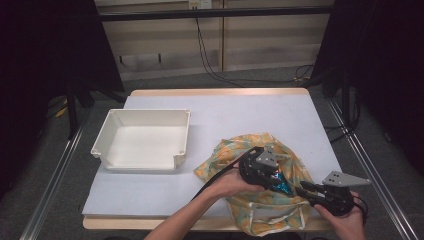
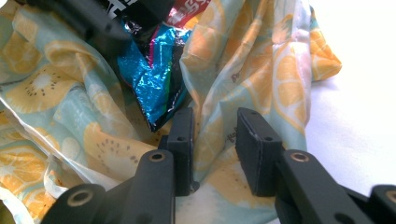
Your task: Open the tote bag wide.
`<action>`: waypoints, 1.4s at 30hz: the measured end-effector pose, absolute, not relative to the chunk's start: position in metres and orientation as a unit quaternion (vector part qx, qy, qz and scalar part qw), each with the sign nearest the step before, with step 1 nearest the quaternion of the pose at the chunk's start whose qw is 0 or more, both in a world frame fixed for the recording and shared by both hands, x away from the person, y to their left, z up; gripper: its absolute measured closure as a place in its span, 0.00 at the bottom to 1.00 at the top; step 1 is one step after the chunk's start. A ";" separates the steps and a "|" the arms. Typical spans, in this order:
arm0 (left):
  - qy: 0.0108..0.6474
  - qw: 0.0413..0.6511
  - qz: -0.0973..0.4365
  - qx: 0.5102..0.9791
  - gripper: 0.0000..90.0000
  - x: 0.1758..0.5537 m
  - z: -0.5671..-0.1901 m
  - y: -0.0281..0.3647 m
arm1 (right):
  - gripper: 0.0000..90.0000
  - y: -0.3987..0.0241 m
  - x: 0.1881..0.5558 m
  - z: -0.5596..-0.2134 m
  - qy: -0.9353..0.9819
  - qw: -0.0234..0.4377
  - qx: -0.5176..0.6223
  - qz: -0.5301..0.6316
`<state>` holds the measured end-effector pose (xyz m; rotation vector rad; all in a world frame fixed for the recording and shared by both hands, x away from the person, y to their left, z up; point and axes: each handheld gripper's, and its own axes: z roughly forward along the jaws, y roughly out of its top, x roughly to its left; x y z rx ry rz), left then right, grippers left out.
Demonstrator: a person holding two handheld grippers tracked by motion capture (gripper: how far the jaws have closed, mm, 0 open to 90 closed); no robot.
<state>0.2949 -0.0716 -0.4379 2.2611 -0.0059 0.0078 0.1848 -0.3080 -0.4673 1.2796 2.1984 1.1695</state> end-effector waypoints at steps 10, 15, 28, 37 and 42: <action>-0.055 0.372 0.055 0.925 0.47 0.279 -0.454 -0.082 | 0.74 -0.307 0.186 -0.469 0.772 0.168 0.454 0.412; -0.067 0.354 0.070 0.930 0.47 0.275 -0.458 -0.085 | 0.74 -0.308 0.187 -0.470 0.772 0.165 0.455 0.412; -0.048 0.354 0.106 0.928 0.64 0.269 -0.467 -0.089 | 0.75 -0.306 0.187 -0.471 0.775 0.161 0.452 0.410; -0.025 0.359 0.081 0.930 0.94 0.270 -0.468 -0.089 | 0.76 -0.306 0.187 -0.472 0.777 0.160 0.449 0.411; -0.004 0.372 0.059 0.926 0.98 0.275 -0.462 -0.085 | 0.76 -0.304 0.188 -0.471 0.776 0.160 0.448 0.414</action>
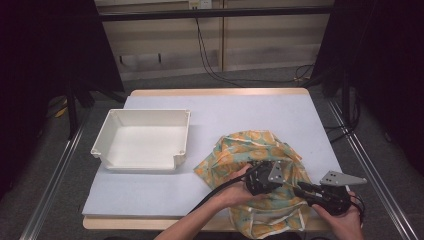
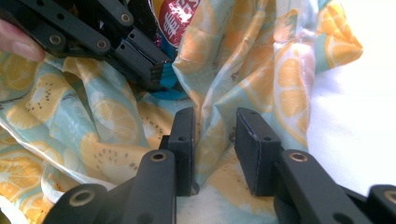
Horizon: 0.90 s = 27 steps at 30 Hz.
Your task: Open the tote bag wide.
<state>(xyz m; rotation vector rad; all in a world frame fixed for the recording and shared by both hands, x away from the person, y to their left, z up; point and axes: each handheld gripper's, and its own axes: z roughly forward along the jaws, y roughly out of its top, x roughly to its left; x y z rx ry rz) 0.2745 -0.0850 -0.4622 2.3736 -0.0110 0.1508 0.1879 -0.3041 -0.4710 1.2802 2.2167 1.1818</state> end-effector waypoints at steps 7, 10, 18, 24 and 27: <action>0.008 0.409 0.031 0.912 0.99 0.278 -0.447 -0.072 | 0.70 -0.301 0.189 -0.467 0.774 0.165 0.439 0.425; 0.009 0.418 0.022 0.908 0.99 0.278 -0.441 -0.068 | 0.67 -0.299 0.189 -0.465 0.773 0.166 0.435 0.431; 0.017 0.447 -0.005 0.894 0.99 0.281 -0.432 -0.060 | 0.57 -0.294 0.191 -0.457 0.775 0.164 0.416 0.447; 0.019 0.460 -0.011 0.888 0.99 0.283 -0.424 -0.053 | 0.74 -0.285 0.201 -0.445 0.780 0.172 0.406 0.443; 0.016 0.465 -0.010 0.885 0.99 0.281 -0.419 -0.046 | 0.88 -0.288 0.206 -0.443 0.773 0.171 0.413 0.450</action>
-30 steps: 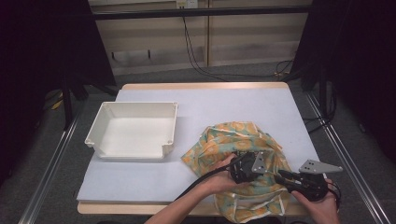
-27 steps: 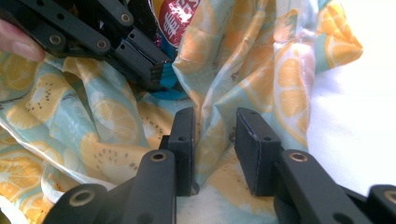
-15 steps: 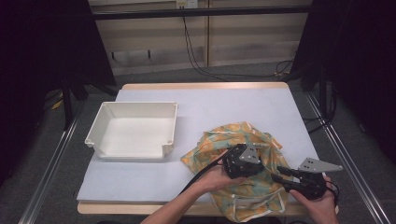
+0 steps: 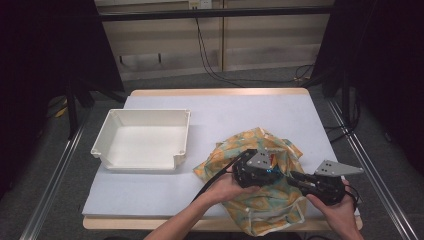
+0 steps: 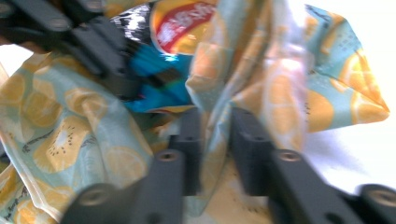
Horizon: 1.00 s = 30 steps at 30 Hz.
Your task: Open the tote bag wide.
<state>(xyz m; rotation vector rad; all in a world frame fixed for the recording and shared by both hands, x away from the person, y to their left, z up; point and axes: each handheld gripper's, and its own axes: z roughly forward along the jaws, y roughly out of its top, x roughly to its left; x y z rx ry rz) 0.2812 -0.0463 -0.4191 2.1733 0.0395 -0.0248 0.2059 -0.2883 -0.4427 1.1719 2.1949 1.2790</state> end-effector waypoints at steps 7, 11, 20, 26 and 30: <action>0.005 0.478 -0.011 0.878 0.99 0.273 -0.415 -0.035 | 1.00 -0.297 0.215 -0.444 0.764 0.157 0.423 0.461; 0.003 0.481 -0.011 0.876 0.99 0.269 -0.414 -0.029 | 1.00 -0.301 0.220 -0.444 0.762 0.156 0.429 0.459; 0.004 0.512 -0.016 0.859 1.00 0.263 -0.402 -0.001 | 1.00 -0.310 0.234 -0.449 0.750 0.162 0.447 0.460; 0.011 0.533 -0.021 0.846 1.00 0.262 -0.395 0.019 | 1.00 -0.318 0.241 -0.458 0.744 0.171 0.469 0.444; 0.016 0.540 -0.025 0.841 1.00 0.265 -0.396 0.025 | 0.99 -0.322 0.238 -0.458 0.743 0.170 0.466 0.450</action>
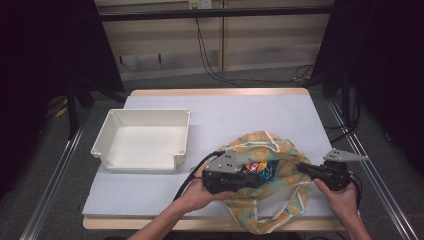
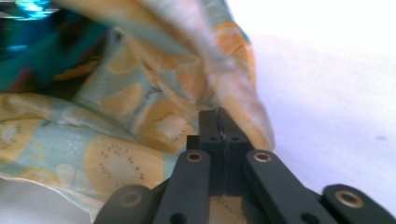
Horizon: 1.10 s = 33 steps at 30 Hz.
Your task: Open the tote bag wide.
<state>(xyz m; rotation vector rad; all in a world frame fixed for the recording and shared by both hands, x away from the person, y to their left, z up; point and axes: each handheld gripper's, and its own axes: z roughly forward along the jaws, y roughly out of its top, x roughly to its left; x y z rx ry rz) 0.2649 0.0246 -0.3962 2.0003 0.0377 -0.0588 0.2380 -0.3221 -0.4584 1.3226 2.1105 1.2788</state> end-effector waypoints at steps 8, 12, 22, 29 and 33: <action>0.022 0.540 -0.020 0.841 1.00 0.268 -0.396 0.021 | 0.72 -0.305 0.222 -0.425 0.744 0.187 0.415 0.489; 0.020 0.537 -0.021 0.843 1.00 0.268 -0.396 0.020 | 0.64 -0.299 0.221 -0.412 0.741 0.194 0.396 0.506; 0.020 0.536 -0.023 0.844 0.99 0.268 -0.396 0.019 | 0.51 -0.287 0.249 -0.382 0.736 0.212 0.370 0.525; 0.020 0.533 -0.020 0.846 0.99 0.267 -0.395 0.022 | 0.84 -0.280 0.279 -0.392 0.748 0.197 0.376 0.510; 0.017 0.540 -0.030 0.841 1.00 0.266 -0.396 0.024 | 1.00 -0.289 0.291 -0.389 0.733 0.199 0.384 0.525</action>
